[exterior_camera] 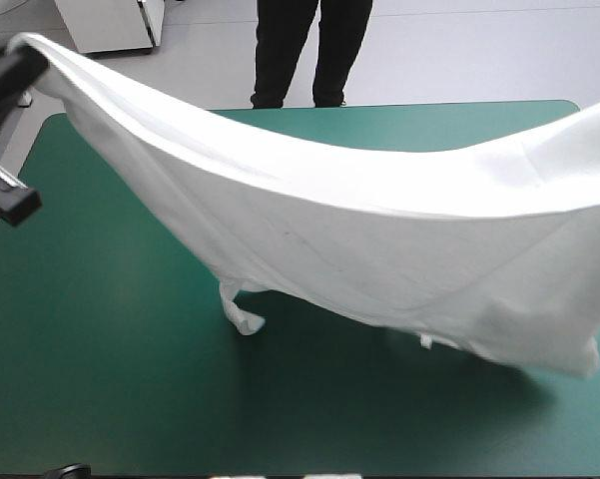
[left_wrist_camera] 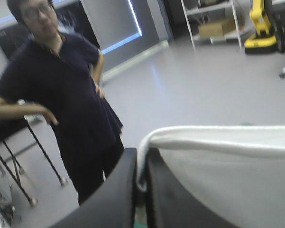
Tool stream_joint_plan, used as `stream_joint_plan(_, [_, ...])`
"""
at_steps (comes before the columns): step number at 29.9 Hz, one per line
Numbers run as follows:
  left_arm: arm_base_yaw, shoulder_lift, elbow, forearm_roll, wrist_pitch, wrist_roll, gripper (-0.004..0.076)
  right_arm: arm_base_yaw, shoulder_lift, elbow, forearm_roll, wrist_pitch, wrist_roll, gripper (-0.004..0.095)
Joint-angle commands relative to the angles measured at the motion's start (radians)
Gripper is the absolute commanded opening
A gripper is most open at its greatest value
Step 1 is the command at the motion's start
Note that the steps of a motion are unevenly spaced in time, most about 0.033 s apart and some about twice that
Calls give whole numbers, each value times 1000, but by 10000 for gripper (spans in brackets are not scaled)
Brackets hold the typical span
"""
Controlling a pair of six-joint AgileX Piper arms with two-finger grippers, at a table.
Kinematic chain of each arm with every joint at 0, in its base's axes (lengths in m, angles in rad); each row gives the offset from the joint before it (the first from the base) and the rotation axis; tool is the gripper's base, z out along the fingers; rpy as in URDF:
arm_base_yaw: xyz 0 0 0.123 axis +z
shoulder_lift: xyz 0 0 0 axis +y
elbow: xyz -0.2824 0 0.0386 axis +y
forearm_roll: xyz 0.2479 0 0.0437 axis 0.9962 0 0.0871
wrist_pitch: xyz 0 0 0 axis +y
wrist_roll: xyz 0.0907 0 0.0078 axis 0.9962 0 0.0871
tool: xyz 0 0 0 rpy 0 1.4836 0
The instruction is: Fold the cloth
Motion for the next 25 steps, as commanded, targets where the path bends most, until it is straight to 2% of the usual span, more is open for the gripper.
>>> stream_joint_plan(1, [-9, -6, -77, 44, -229, 39, -22, -4, 18, -8, 0, -112, -3, -7])
stream_joint_plan(5, [-9, -2, -103, 123, -337, 55, -22, -4, 72, -8, -2, -121, -3, -8])
stream_joint_plan(13, [-9, 62, -103, 365, -356, 47, -22, -4, 229, -8, -29, -229, -5, -13])
stream_joint_plan(17, [-9, 116, -103, 571, -367, -63, -22, -4, 309, -9, -53, -343, -5, -13])
stream_joint_plan(21, [-9, 185, -113, 767, -423, -166, -22, -4, 404, -30, -99, -483, -3, -13])
stream_joint_plan(23, [8, 219, -133, 822, -460, -186, -22, -4, 453, -72, -101, -501, -3, -13])
stream_joint_plan(25, [94, 263, -163, 820, -522, -235, -22, -13, 526, -150, -107, -507, -3, -13])
